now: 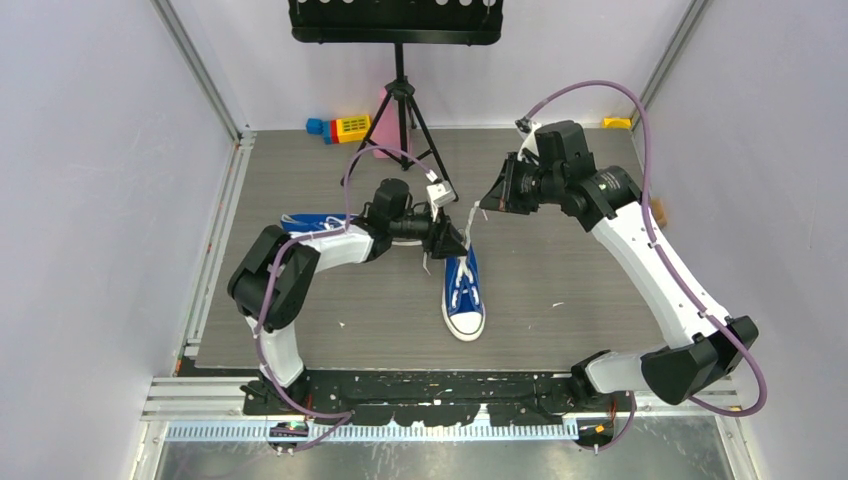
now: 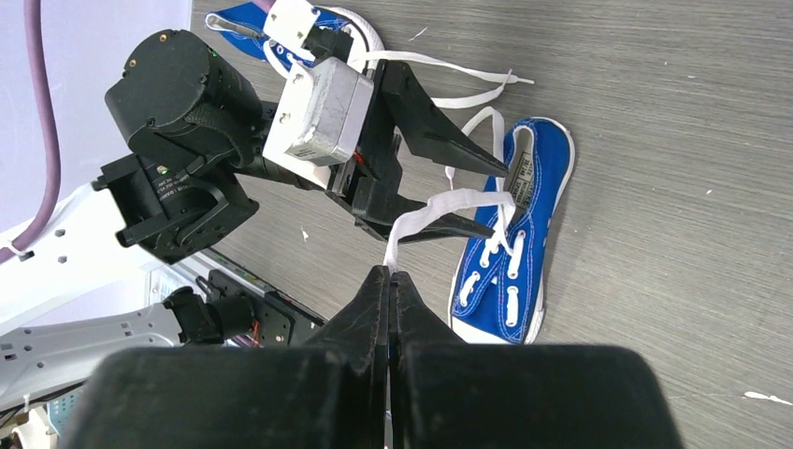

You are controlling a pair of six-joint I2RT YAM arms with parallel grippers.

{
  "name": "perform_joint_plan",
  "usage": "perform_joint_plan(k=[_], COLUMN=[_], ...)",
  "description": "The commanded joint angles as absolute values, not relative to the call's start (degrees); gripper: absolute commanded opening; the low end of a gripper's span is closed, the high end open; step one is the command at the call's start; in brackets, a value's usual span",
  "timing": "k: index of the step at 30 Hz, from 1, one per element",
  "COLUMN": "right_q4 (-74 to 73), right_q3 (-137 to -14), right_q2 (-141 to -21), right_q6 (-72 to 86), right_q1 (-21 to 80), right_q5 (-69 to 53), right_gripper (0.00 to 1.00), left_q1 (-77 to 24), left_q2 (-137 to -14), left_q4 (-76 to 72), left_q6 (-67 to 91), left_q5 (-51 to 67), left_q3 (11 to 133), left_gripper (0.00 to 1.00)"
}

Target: Tie the shoes

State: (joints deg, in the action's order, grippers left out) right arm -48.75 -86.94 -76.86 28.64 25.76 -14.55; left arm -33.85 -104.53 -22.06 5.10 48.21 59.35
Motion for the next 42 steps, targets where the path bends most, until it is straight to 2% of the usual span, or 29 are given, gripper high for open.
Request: perform_joint_plan(k=[1, 5, 11, 14, 16, 25, 32, 42], right_q4=[-46.39, -46.33, -46.26, -46.25, -46.35, -46.25, -42.21, -31.3], right_q3=[-86.58, -86.49, -85.43, -84.66, -83.91, -76.58, -67.68, -60.02], right_q2=[-74.88, -74.17, -73.29, -72.77, -72.27, -69.54, -68.61, -73.44], right_q6=[29.44, 29.58, 29.86, 29.93, 29.88, 28.98, 30.01, 33.32], right_q1=[25.9, 25.86, 25.88, 25.9, 25.93, 25.87, 26.58, 36.07], right_q5=[-16.26, -16.1, -16.22, -16.05, -15.79, -12.64, -14.61, -9.51], right_gripper=[0.0, 0.0, 0.0, 0.0, 0.0, 0.0, 0.0, 0.0], left_q1=[-34.05, -34.94, -35.63, -35.62, -35.62, -35.68, -35.72, -35.71], left_q2=[-105.63, -106.72, -106.76, -105.84, -104.24, -97.52, -94.15, -93.4], left_q4=[-28.04, -27.76, -26.57, -26.26, -25.15, -12.84, -8.73, -8.17], left_q6=[8.46, 9.13, 9.37, 9.38, 8.42, 3.9, 1.91, 1.93], left_q5=[52.28, 52.11, 49.26, 47.92, 46.56, 39.12, 36.63, 31.02], left_q3=[62.54, 63.75, 63.83, 63.2, 62.39, 60.3, 57.89, 55.98], left_gripper=[0.49, 0.42, 0.25, 0.06, 0.0, 0.0, 0.0, 0.0])
